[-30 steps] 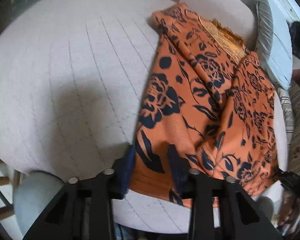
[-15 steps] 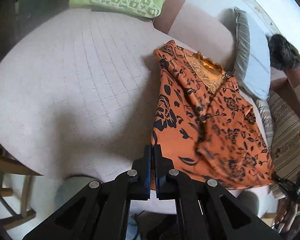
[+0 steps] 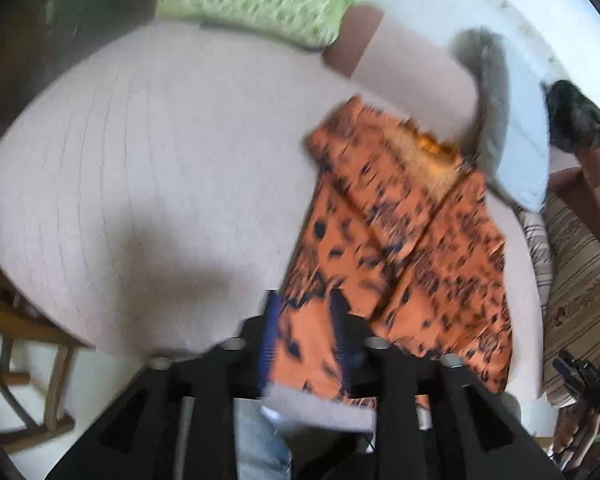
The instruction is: Fold small clothes
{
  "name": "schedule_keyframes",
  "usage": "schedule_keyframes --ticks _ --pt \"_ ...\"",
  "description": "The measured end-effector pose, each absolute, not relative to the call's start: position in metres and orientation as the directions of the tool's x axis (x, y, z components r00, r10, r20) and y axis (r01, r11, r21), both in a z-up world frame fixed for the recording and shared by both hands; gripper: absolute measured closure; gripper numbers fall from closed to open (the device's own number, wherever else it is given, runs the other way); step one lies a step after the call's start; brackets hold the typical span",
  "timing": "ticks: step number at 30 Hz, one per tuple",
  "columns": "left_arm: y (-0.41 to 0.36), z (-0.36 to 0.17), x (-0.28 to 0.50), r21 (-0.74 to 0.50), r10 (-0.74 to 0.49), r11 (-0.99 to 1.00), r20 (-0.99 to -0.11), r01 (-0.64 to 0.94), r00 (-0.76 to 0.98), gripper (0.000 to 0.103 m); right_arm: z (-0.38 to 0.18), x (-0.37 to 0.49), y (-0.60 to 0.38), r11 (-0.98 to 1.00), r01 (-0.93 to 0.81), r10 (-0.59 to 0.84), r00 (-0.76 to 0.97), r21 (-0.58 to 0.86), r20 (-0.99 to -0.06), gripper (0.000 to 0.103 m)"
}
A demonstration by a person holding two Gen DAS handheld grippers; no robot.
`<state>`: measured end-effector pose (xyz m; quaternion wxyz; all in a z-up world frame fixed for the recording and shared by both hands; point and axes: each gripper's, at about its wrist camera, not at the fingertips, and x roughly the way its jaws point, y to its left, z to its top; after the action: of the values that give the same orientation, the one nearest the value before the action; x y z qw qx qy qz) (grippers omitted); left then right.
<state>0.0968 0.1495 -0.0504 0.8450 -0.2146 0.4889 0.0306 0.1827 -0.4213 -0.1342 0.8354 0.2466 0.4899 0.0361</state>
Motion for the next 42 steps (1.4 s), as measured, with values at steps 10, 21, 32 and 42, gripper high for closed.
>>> schedule_keyframes --ticks 10,21,32,42 --pt "0.109 -0.040 0.197 -0.334 -0.200 0.929 -0.817 -0.161 0.540 0.057 -0.107 0.280 -0.369 0.838 0.018 0.438 0.573 0.545 -0.693 0.037" --pt "0.090 -0.093 0.355 -0.147 -0.007 0.966 -0.839 -0.214 0.545 0.057 -0.132 0.400 -0.349 0.891 0.000 0.386 0.527 0.455 -0.757 0.037" --pt "0.103 -0.185 0.500 -0.139 -0.025 0.961 -0.904 -0.239 0.426 0.058 -0.192 0.532 -0.323 0.908 -0.010 0.391 0.384 0.419 -0.837 0.030" --pt "0.114 -0.263 0.594 -0.225 -0.115 0.930 -0.930 -0.291 0.350 0.059 -0.249 0.619 -0.316 0.935 0.081 0.303 0.326 0.346 -0.895 0.056"
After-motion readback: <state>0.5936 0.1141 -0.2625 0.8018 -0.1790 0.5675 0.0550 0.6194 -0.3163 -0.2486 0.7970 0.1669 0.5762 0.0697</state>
